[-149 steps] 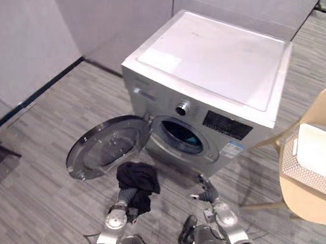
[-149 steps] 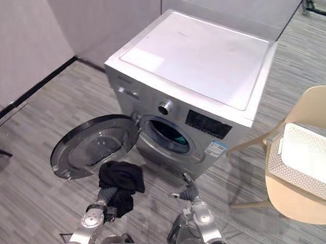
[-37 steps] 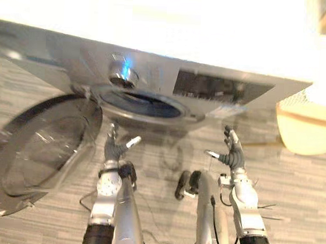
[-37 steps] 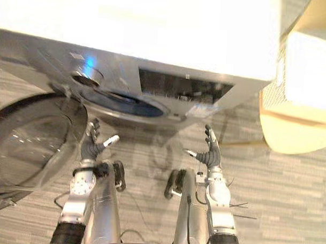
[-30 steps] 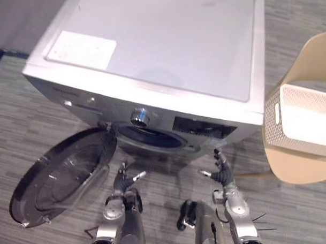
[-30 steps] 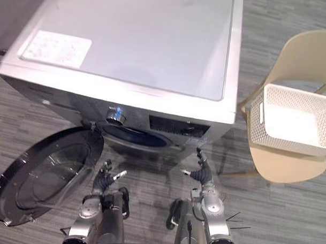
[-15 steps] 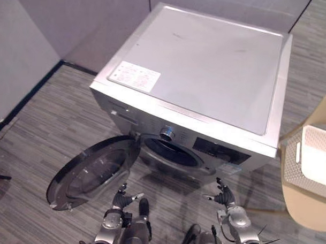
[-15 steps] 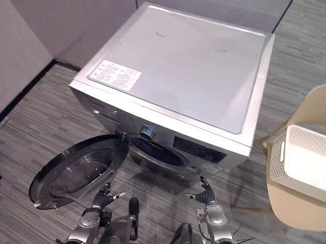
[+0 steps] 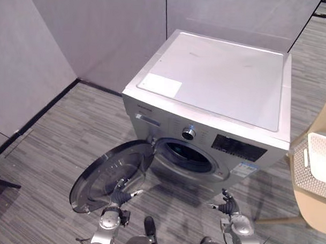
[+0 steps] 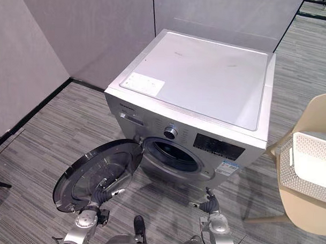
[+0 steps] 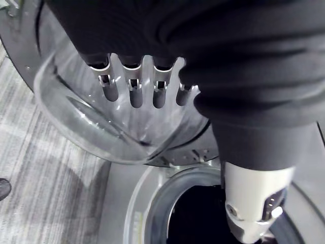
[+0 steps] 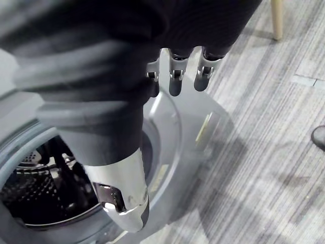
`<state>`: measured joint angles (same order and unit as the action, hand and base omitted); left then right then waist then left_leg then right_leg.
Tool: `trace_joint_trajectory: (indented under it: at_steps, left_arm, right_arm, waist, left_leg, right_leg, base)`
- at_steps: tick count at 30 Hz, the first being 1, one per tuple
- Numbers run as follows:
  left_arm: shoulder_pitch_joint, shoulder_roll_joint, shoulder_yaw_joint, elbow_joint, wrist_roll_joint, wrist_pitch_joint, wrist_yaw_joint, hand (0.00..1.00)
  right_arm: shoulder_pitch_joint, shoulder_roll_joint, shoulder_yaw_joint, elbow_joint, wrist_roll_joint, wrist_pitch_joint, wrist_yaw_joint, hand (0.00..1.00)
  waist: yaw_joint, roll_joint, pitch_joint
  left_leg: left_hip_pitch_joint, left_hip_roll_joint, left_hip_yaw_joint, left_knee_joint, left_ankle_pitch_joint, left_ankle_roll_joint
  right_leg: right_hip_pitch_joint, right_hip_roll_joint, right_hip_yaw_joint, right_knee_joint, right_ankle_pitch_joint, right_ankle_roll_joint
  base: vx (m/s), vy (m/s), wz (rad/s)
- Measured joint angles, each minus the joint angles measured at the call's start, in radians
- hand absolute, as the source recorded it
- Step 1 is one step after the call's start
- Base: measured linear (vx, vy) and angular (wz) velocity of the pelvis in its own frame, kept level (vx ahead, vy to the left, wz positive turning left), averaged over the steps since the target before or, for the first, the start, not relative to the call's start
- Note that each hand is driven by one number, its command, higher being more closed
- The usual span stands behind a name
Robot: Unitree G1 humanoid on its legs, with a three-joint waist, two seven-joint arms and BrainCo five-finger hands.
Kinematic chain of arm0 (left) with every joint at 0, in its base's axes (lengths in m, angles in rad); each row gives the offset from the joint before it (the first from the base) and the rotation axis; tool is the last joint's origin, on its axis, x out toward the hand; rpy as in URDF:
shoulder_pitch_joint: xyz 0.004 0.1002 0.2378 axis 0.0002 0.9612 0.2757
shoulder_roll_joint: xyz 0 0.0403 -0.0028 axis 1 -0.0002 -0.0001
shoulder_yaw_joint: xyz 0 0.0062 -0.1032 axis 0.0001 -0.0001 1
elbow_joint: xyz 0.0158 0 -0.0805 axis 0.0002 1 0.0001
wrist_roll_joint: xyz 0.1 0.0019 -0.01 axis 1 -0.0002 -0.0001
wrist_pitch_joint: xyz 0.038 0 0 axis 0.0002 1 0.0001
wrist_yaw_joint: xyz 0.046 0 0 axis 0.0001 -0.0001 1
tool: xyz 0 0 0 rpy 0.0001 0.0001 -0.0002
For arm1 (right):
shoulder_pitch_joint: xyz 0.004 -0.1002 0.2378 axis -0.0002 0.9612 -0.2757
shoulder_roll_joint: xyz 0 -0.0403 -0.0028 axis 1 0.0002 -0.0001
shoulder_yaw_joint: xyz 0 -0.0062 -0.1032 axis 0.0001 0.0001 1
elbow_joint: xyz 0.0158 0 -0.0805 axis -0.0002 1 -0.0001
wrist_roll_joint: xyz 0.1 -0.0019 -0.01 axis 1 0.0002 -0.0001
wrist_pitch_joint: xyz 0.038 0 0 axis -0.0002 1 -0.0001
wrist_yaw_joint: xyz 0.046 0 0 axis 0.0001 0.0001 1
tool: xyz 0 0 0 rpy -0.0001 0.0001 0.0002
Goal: Pick up the laundry basket with both hands and put the clothes into the washing machine.
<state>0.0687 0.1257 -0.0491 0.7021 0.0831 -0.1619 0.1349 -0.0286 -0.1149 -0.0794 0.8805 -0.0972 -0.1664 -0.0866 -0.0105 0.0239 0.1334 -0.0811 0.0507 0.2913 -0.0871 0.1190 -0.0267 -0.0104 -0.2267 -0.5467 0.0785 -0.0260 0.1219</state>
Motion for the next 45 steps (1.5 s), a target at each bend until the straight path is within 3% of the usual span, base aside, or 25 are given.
trace_joint_trajectory:
  at_steps: [3,4,5,8,10,12,13,14,15,16,17,19,20,21,22,24,25,26,30,33,35,40,45]
  left_arm:
    - [-0.051,0.005,0.001,0.005,0.000,0.000,0.000,0.00]
    - [-0.079,0.009,-0.001,0.012,0.002,0.000,0.000,0.00]
    - [-0.104,0.002,0.011,0.015,0.005,0.001,0.002,0.00]
    - [-0.098,0.000,0.014,-0.025,0.007,-0.002,0.004,0.00]
    - [-0.071,-0.001,0.014,-0.052,0.007,-0.002,0.004,0.00]
    - [-0.044,-0.004,0.019,-0.067,0.006,-0.002,0.010,0.00]
    - [-0.042,-0.013,0.019,-0.060,0.006,-0.001,0.015,0.00]
    - [-0.029,-0.031,0.010,-0.061,0.006,-0.001,0.019,0.00]
    - [-0.014,-0.049,-0.006,-0.061,0.005,-0.001,0.019,0.00]
    - [-0.004,-0.052,-0.012,-0.061,0.004,-0.001,0.018,0.00]
    - [0.003,-0.053,-0.031,-0.062,0.002,-0.001,0.018,0.00]
    - [-0.010,-0.056,-0.051,-0.066,-0.002,0.000,0.017,0.00]
    - [-0.003,-0.065,-0.058,-0.068,-0.002,0.000,0.016,0.00]
    - [0.001,-0.069,-0.058,-0.073,-0.002,0.000,0.016,0.00]
    - [0.007,-0.074,-0.060,-0.113,-0.003,-0.001,0.012,0.00]
    - [0.007,-0.074,-0.066,-0.172,-0.003,-0.003,0.005,0.00]
    - [0.007,-0.073,-0.068,-0.198,-0.003,-0.004,0.000,0.00]
    - [-0.001,-0.068,-0.072,-0.232,-0.003,-0.009,-0.001,0.00]
    - [-0.032,-0.058,-0.077,-0.352,0.001,-0.012,0.001,0.00]
    - [-0.072,-0.026,-0.028,-0.409,0.026,-0.021,0.027,0.00]
    - [-0.109,0.008,0.068,-0.423,0.047,-0.021,0.073,0.00]
    - [-0.178,0.120,0.247,-0.414,0.069,-0.015,0.175,0.00]
    - [-0.257,0.274,0.337,-0.193,0.084,0.022,0.197,0.00]
  right_arm:
    - [-0.079,0.002,0.004,-0.001,-0.014,0.001,-0.007,0.00]
    - [-0.092,0.002,0.012,-0.003,-0.020,0.002,-0.010,0.00]
    - [-0.100,-0.012,0.031,-0.003,-0.030,0.006,-0.018,0.00]
    - [-0.037,-0.010,0.073,-0.002,-0.032,0.018,-0.018,0.00]
    - [-0.022,-0.009,0.094,-0.002,-0.032,0.015,-0.015,0.00]
    - [-0.033,-0.016,0.110,-0.002,-0.031,0.015,-0.017,0.00]
    - [-0.043,-0.026,0.113,0.001,-0.031,0.015,-0.016,0.00]
    - [-0.053,-0.038,0.111,0.003,-0.031,0.015,-0.019,0.00]
    - [-0.049,-0.042,0.111,0.016,-0.031,0.015,-0.020,0.00]
    - [-0.047,-0.043,0.111,0.019,-0.031,0.016,-0.020,0.00]
    - [-0.042,-0.043,0.111,0.019,-0.031,0.016,-0.021,0.00]
    - [-0.038,-0.049,0.103,0.018,-0.032,0.016,-0.024,0.00]
    - [-0.042,-0.053,0.089,0.017,-0.032,0.016,-0.024,0.00]
    - [-0.045,-0.057,0.084,0.015,-0.032,0.016,-0.025,0.00]
    - [-0.036,-0.066,0.077,0.015,-0.032,0.016,-0.027,0.00]
    - [-0.027,-0.067,0.072,0.012,-0.032,0.016,-0.027,0.00]
    - [-0.024,-0.068,0.063,0.011,-0.032,0.016,-0.026,0.00]
    - [-0.017,-0.056,0.056,0.008,-0.032,0.016,-0.026,0.00]
    - [0.021,-0.041,0.055,-0.006,-0.032,0.016,-0.023,0.00]
    - [0.027,-0.039,0.058,-0.007,-0.033,0.016,-0.019,0.00]
    - [0.028,-0.033,0.058,-0.008,-0.036,0.015,-0.017,0.00]
    - [0.049,-0.033,0.058,-0.044,-0.043,0.015,0.003,0.00]
    - [0.060,-0.054,0.059,-0.043,-0.044,0.015,0.023,0.00]
  waist:
    - [0.004,-0.012,0.031]
    - [0.000,-0.022,0.037]
    - [-0.004,-0.017,0.058]
    - [-0.004,-0.015,0.068]
    - [0.004,-0.017,0.068]
    - [0.037,-0.016,0.066]
    - [0.039,0.005,0.069]
    - [0.039,0.035,0.064]
    - [0.039,0.045,0.061]
    - [0.038,0.046,0.060]
    - [0.041,0.046,0.060]
    - [0.047,0.030,0.063]
    - [0.051,0.020,0.069]
    - [0.049,0.019,0.069]
    - [0.044,0.028,0.067]
    - [0.040,0.044,0.058]
    - [0.038,0.056,0.051]
    - [0.025,0.050,0.051]
    - [0.019,0.038,0.043]
    - [0.006,0.038,0.032]
    - [-0.003,0.033,0.022]
    - [-0.004,0.023,0.013]
    - [-0.002,0.014,0.013]
  left_leg:
    - [-0.118,0.002,0.042,0.047,0.000,0.003]
    - [-0.175,0.004,0.052,0.102,-0.016,0.026]
    - [-0.198,0.022,0.076,0.144,-0.055,0.087]
    - [-0.172,0.020,0.058,0.201,-0.071,0.104]
    - [-0.166,0.014,0.057,0.214,-0.071,0.103]
    - [-0.203,0.013,0.067,0.243,-0.057,0.088]
    - [-0.212,0.023,0.061,0.241,-0.052,0.084]
    - [-0.228,0.038,0.037,0.211,-0.029,0.051]
    - [-0.223,0.040,0.015,0.165,0.007,0.011]
    - [-0.221,0.041,0.007,0.148,0.024,-0.012]
    - [-0.223,0.044,-0.015,0.124,0.084,-0.051]
    - [-0.243,0.019,-0.098,0.138,0.142,-0.102]
    - [-0.242,0.018,-0.099,0.283,0.030,-0.021]
    - [-0.233,0.020,-0.101,0.329,-0.015,-0.022]
    - [-0.189,0.028,-0.119,0.382,-0.105,-0.038]
    - [-0.142,0.030,-0.158,0.321,-0.135,-0.048]
    - [-0.121,0.029,-0.165,0.276,-0.137,-0.045]
    - [-0.085,0.022,-0.168,0.200,-0.114,-0.022]
    - [-0.020,-0.009,-0.172,0.058,-0.047,-0.009]
    - [0.017,-0.022,-0.172,-0.008,-0.018,-0.011]
    - [0.024,-0.024,-0.160,-0.008,-0.018,-0.010]
    - [0.031,-0.017,-0.141,-0.008,-0.015,-0.003]
    - [0.049,-0.013,-0.114,-0.009,-0.016,-0.003]
  right_leg:
    - [-0.145,-0.003,0.088,0.009,0.060,-0.005]
    - [-0.201,-0.022,0.117,0.028,0.085,-0.004]
    - [-0.227,-0.020,0.181,0.092,0.052,0.011]
    - [-0.200,-0.018,0.258,0.483,-0.172,-0.024]
    - [-0.145,0.002,0.260,0.483,-0.216,-0.017]
    - [-0.082,0.038,0.265,0.274,-0.267,-0.011]
    - [-0.080,0.050,0.258,0.250,-0.253,-0.013]
    - [-0.076,0.077,0.241,0.204,-0.224,-0.029]
    - [-0.079,0.091,0.220,0.196,-0.212,-0.031]
    - [-0.081,0.097,0.213,0.199,-0.210,-0.034]
    - [-0.087,0.102,0.195,0.206,-0.202,-0.048]
    - [-0.098,0.072,0.159,0.200,-0.187,-0.074]
    - [-0.096,0.046,0.159,0.208,-0.178,-0.075]
    - [-0.095,0.038,0.158,0.208,-0.174,-0.073]
    - [-0.096,0.030,0.164,0.198,-0.157,-0.067]
    - [-0.097,0.039,0.162,0.181,-0.138,-0.058]
    - [-0.094,0.045,0.163,0.169,-0.127,-0.055]
    - [-0.077,0.052,0.158,0.132,-0.103,-0.044]
    - [-0.030,0.051,0.144,0.034,-0.039,-0.023]
    - [-0.005,0.053,0.145,-0.014,-0.012,-0.020]
    - [0.010,0.060,0.157,-0.048,0.009,-0.022]
    - [0.027,0.083,0.187,-0.102,0.044,-0.020]
    - [0.038,0.097,0.210,-0.121,0.049,-0.025]
  base:
    - [-0.11,0.080,-0.75]
    - [-0.07,0.044,-0.55]
    - [-0.06,0.055,-0.36]
    - [-0.03,0.019,0.16]
    - [-0.05,-0.032,0.08]
    - [-0.12,-0.072,-0.22]
    - [-0.18,-0.060,-0.05]
    - [-0.19,-0.051,0.28]
    - [-0.16,-0.027,0.39]
    - [-0.14,-0.076,0.43]
    - [-0.10,-0.067,0.36]
    - [-0.13,-0.062,0.43]
    - [-0.13,-0.030,0.32]
    - [-0.11,0.027,0.11]
    - [-0.08,0.056,0.03]
    - [-0.07,0.093,-0.02]
    - [-0.08,0.111,0.03]
    - [-0.08,0.105,0.07]
    - [-0.09,0.111,0.06]
    - [-0.05,0.070,-0.01]
    - [-0.01,0.044,-0.16]
    - [0.03,-0.006,-0.17]
    - [0.04,-0.016,-0.16]
